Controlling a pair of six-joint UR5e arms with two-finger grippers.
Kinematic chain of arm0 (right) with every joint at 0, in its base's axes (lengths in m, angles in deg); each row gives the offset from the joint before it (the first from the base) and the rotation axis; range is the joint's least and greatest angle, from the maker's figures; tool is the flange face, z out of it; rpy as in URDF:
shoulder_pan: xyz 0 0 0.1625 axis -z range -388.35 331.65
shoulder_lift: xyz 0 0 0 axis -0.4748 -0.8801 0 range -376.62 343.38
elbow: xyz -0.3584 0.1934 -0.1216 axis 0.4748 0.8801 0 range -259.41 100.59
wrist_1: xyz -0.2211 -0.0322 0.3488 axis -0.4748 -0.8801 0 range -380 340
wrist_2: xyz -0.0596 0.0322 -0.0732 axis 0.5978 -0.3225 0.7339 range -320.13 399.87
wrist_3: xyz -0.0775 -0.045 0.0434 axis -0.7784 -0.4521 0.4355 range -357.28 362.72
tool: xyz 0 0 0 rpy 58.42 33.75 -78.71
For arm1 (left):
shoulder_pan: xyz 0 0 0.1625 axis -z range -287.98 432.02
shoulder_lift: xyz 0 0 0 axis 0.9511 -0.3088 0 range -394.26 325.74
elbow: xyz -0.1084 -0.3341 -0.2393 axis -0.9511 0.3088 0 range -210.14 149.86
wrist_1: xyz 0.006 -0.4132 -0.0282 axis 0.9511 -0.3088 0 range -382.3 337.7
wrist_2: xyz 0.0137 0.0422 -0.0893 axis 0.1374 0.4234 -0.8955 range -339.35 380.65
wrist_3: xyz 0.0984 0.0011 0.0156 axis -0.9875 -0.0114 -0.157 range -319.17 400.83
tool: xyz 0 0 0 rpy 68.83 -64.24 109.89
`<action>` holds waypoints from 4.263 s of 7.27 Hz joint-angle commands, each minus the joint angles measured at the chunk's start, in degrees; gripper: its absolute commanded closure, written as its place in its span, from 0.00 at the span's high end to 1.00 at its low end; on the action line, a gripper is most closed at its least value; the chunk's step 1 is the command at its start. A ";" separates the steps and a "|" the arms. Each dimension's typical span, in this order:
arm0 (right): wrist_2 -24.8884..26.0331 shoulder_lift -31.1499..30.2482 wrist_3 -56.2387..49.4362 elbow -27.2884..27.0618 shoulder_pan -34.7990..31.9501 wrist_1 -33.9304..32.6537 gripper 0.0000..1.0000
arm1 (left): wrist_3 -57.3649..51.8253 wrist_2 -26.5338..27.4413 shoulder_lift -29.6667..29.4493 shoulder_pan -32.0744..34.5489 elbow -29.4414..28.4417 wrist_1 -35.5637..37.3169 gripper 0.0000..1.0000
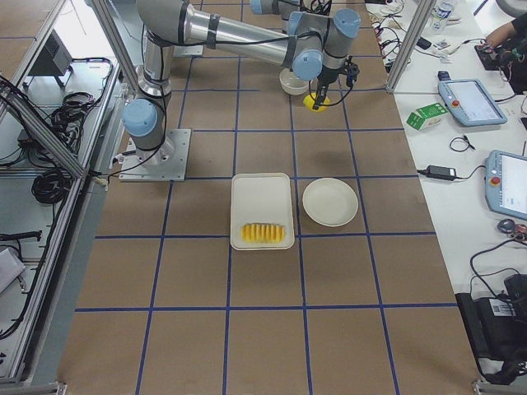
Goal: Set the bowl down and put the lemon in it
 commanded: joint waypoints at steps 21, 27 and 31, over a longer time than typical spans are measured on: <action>-5.04 11.60 17.34 -7.47 -21.19 -23.08 0.58 | -18.89 10.92 22.08 -12.76 -19.94 -48.87 1.00; -3.81 4.52 17.26 -5.81 -20.15 -21.34 1.00 | -18.89 10.83 22.08 -12.85 -19.93 -48.87 1.00; 2.53 -7.61 3.03 -6.06 -7.44 -10.88 1.00 | -18.80 10.92 22.34 -12.59 -19.76 -48.87 1.00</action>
